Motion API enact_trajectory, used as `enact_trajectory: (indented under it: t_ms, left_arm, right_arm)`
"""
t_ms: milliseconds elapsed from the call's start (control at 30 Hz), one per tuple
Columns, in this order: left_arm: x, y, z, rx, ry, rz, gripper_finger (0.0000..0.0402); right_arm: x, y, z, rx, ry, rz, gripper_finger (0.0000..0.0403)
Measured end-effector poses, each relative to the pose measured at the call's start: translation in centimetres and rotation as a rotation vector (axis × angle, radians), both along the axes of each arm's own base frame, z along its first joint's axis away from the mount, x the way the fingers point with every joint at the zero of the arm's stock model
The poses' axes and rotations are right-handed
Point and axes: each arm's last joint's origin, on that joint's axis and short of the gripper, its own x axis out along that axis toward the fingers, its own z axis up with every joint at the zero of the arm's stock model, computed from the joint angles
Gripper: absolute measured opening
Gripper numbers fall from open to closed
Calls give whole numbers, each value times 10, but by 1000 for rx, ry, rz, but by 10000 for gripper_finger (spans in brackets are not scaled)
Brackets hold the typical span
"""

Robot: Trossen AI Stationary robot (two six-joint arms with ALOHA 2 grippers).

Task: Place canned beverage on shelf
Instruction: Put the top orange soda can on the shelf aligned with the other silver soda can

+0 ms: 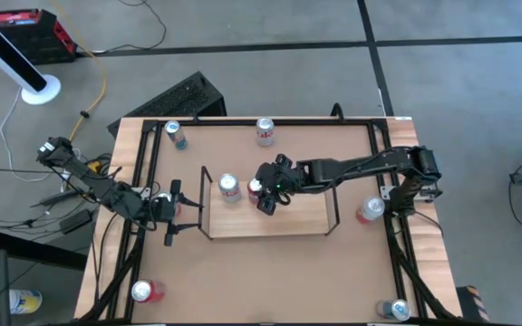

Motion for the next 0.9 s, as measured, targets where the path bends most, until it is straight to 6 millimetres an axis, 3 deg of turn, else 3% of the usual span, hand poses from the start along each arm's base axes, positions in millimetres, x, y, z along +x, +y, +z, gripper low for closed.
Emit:
enact_trajectory:
  t_ms: [667, 900]
  left_arm:
    - [0, 0, 0, 0, 0, 0, 228]
    - [0, 0, 0, 0, 0, 0, 228]
  right_arm:
    - [-3, 0, 4, 2, -6, 1, 295]
    - [-3, 0, 4, 14, -8, 22, 326]
